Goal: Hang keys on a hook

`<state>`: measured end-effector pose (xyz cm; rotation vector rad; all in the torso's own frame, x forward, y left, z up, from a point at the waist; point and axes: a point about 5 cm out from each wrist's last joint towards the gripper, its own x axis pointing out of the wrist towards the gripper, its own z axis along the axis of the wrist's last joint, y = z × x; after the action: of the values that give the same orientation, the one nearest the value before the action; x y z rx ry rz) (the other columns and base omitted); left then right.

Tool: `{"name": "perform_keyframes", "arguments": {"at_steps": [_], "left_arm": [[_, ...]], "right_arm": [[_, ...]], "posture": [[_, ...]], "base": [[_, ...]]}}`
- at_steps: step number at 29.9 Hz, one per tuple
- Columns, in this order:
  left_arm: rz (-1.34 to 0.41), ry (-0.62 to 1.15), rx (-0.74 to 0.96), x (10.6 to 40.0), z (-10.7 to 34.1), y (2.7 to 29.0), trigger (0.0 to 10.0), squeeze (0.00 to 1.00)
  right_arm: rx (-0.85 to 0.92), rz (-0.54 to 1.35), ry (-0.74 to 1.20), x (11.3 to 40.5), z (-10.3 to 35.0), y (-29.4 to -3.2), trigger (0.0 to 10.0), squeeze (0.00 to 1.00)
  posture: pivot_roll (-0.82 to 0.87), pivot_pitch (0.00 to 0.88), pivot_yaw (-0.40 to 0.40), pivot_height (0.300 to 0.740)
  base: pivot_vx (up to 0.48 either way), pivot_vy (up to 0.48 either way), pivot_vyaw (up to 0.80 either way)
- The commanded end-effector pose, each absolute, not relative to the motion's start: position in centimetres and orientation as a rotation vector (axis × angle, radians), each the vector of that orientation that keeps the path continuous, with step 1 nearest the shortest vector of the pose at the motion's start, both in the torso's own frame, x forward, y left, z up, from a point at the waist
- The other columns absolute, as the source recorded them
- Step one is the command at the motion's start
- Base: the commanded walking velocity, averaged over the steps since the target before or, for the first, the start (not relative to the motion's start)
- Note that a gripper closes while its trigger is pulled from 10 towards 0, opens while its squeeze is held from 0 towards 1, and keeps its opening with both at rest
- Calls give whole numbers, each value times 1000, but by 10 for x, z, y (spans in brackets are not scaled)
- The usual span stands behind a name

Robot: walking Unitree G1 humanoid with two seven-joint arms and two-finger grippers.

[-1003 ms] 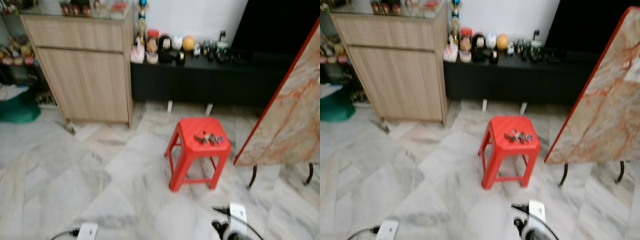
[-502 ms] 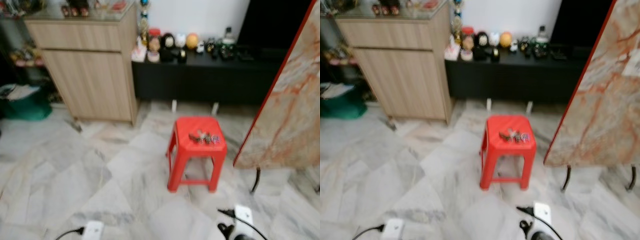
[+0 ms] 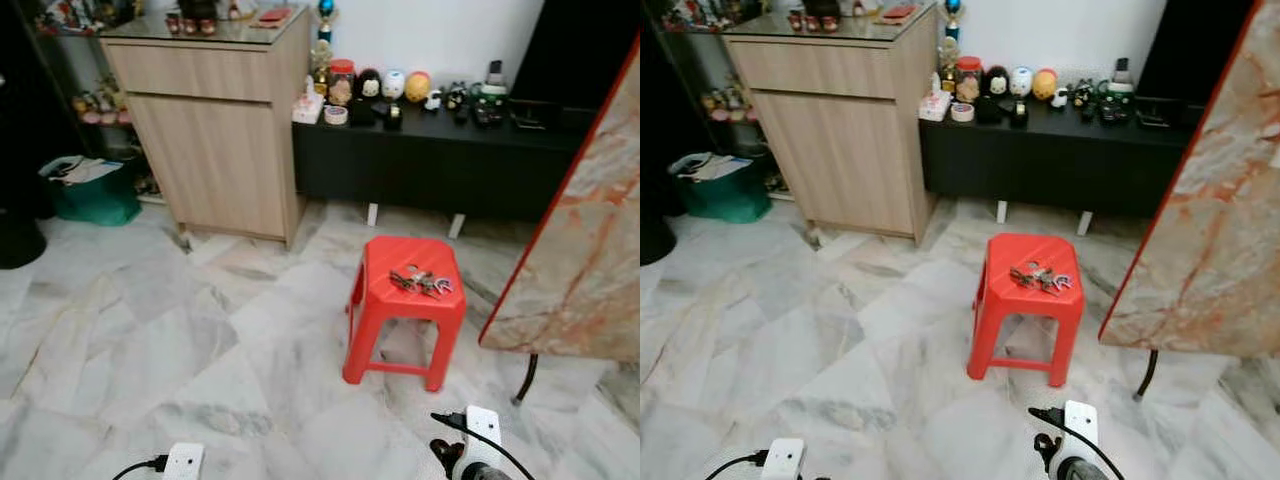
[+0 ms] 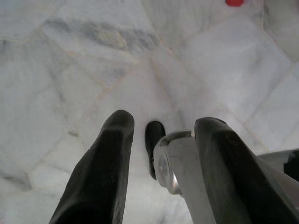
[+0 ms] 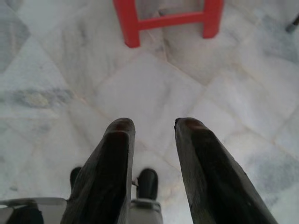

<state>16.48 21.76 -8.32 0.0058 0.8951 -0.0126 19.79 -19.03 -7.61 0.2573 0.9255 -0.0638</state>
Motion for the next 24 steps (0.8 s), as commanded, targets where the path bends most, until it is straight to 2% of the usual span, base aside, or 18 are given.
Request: {"name": "perform_keyframes", "arguments": {"at_steps": [1, 24], "left_arm": [[6, 899, 3, 166, -82, 222, 10000, 0], [27, 902, -16, 165, -83, 220, 10000, 0]], "right_arm": [[257, -56, 909, 203, -74, -188, 10000, 0], [266, -71, 895, 203, -74, -188, 10000, 0]], "posture": [[22, 0, -42, 723], [35, 0, -52, 723]], "base": [[337, 0, 0], [372, 0, 0]]}}
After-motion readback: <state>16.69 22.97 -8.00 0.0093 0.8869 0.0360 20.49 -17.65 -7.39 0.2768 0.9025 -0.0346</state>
